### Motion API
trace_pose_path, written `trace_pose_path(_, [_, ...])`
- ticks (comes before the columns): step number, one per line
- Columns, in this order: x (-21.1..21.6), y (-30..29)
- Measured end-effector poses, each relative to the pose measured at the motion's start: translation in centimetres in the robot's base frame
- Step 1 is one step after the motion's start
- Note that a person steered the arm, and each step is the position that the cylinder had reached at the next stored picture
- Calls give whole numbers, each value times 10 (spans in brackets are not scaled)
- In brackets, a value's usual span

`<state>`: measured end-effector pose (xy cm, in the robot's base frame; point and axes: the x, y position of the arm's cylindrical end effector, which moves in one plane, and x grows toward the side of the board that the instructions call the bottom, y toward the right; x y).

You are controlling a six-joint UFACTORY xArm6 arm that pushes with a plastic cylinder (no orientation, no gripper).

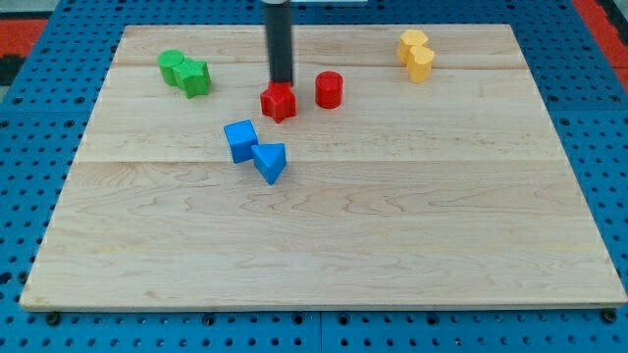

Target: Place the red circle to the horizontal right of the blue cube

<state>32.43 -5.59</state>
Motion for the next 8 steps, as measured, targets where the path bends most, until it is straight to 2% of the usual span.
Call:
trace_pose_path(1, [26, 82])
trace_pose_path(2, [19, 83])
trace_pose_path(3, [2, 48])
trace_pose_path(5, [-32, 111])
trace_pose_path(6, [-22, 170])
trace_pose_path(7, [-6, 190])
trace_pose_path(8, [23, 174])
